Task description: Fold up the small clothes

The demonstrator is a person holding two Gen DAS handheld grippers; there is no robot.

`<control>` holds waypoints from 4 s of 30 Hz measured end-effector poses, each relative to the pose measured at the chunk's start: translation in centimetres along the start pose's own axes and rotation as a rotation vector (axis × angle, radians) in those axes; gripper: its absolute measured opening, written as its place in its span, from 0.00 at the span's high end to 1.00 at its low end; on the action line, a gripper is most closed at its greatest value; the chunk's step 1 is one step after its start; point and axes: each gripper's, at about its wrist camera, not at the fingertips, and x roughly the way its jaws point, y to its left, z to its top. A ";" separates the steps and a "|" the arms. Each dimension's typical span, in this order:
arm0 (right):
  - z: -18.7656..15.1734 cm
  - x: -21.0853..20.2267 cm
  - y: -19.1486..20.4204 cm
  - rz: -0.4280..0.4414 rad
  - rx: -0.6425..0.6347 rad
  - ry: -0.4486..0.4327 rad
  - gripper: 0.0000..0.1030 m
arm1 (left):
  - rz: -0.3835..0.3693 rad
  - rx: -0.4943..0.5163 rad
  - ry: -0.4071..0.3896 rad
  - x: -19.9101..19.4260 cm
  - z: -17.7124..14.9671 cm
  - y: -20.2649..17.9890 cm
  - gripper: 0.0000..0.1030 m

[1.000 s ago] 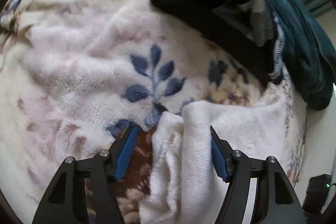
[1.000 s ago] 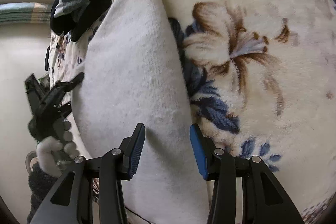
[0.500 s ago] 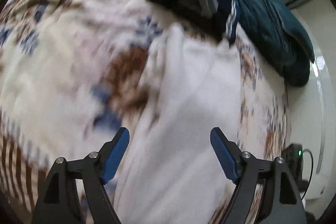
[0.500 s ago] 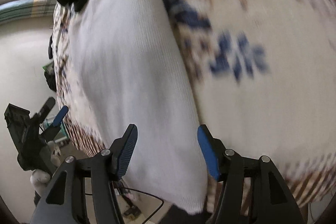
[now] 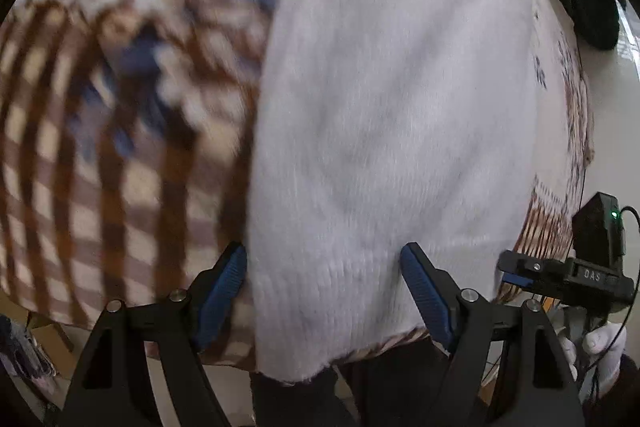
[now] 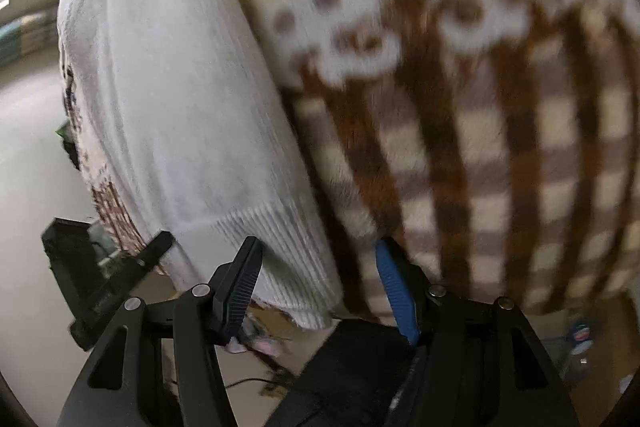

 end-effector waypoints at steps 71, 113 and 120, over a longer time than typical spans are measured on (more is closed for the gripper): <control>35.6 -14.9 23.8 -0.093 -0.249 -0.513 0.96 | 0.004 0.018 -0.332 -7.1 39.3 -4.2 0.92; 33.9 -11.3 19.1 0.134 -0.241 -0.180 0.15 | -0.301 -0.116 -0.238 -6.8 32.6 1.0 0.31; 35.9 -5.6 19.1 0.260 -0.174 -0.088 0.13 | -0.346 -0.112 -0.240 -5.2 33.9 0.4 0.21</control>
